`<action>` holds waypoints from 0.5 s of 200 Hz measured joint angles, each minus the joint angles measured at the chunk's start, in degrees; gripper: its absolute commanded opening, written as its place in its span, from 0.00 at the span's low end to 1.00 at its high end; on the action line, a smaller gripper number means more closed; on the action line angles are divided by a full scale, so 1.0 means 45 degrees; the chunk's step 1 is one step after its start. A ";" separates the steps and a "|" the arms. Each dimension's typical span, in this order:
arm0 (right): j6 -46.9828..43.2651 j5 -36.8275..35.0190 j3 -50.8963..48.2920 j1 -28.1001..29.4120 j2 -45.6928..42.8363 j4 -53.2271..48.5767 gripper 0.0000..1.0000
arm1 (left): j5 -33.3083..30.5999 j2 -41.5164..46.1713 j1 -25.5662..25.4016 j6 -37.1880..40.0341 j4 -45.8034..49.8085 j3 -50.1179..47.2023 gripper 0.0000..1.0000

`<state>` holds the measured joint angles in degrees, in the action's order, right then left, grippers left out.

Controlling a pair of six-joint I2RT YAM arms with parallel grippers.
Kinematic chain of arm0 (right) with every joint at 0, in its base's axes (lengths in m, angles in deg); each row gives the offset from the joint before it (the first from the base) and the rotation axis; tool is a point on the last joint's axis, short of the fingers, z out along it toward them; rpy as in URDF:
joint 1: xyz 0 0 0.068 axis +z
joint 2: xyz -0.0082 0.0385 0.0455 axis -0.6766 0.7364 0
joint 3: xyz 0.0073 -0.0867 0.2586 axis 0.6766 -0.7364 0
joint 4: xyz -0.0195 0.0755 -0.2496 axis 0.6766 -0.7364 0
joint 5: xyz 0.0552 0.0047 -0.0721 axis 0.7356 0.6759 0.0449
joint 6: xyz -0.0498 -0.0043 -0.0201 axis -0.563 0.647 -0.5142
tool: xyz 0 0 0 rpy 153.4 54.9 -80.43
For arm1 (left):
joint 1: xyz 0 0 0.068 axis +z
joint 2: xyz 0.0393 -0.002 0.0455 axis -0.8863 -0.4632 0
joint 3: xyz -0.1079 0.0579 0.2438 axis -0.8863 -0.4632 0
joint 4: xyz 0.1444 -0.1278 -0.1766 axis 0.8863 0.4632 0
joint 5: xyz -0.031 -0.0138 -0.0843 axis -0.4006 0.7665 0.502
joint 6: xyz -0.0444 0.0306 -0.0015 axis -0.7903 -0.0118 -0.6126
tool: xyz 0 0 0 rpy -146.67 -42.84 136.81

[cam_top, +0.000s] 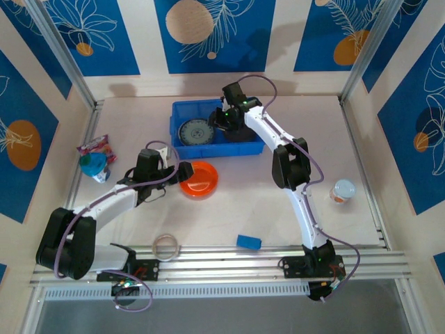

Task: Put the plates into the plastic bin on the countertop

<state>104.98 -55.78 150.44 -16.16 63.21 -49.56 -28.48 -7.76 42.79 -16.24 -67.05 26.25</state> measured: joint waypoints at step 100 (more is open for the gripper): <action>-0.0345 0.0369 -0.3609 0.0083 -0.2968 0.1054 0.41 | -0.0461 0.0039 0.0000 0.0801 0.1122 0.0379 0.85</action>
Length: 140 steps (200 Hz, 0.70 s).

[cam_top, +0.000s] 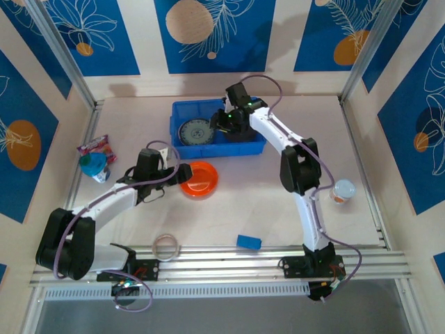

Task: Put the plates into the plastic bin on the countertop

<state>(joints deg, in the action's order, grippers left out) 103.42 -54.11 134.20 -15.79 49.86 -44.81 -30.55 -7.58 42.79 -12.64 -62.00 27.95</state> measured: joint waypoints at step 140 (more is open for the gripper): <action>0.0933 -0.0189 -1.4265 0.1583 -1.1579 0.3526 0.41 | -0.0646 -0.0379 0.0000 0.0403 0.1608 0.0437 0.68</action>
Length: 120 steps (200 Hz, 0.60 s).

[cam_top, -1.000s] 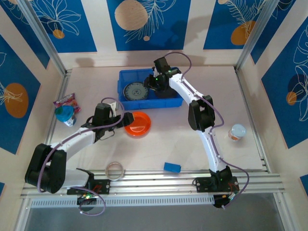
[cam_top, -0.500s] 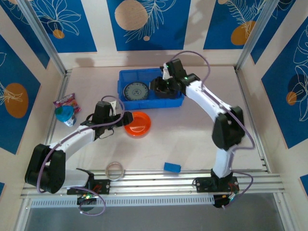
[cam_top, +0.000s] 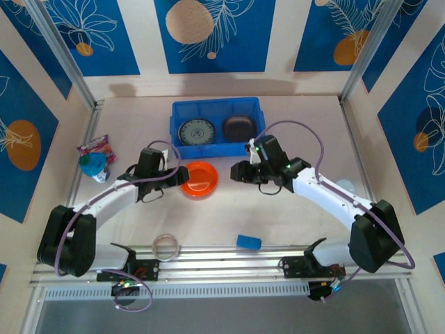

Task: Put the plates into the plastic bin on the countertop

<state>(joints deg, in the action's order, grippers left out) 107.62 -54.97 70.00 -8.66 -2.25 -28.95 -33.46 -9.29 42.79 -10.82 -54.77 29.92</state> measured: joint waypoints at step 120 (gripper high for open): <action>0.0661 -0.0049 -0.0656 0.0058 0.1865 0.0826 0.29 | -0.0010 -0.1938 0.0000 -0.0797 -0.0709 0.0029 0.47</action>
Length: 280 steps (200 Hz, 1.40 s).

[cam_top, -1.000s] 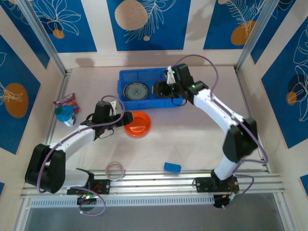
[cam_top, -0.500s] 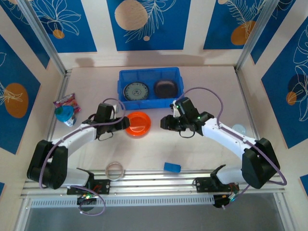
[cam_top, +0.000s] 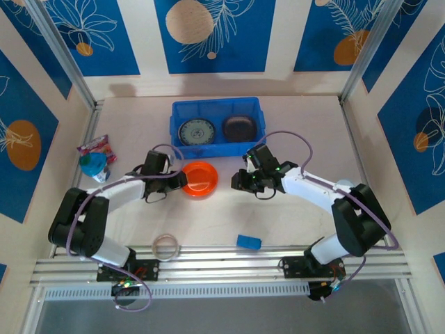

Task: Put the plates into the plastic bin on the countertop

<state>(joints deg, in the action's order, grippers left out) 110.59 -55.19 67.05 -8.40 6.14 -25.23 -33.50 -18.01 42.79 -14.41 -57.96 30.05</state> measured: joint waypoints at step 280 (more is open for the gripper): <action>0.0005 0.0578 0.0321 -0.0495 0.0627 0.0063 0.24 | 0.0714 -0.1690 0.0000 -0.1093 -0.2555 -0.0068 0.21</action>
<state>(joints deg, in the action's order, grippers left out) 110.61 -52.58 68.50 -10.63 8.96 -24.95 -30.29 -25.61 42.79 -19.32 -69.46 29.75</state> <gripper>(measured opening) 0.246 0.241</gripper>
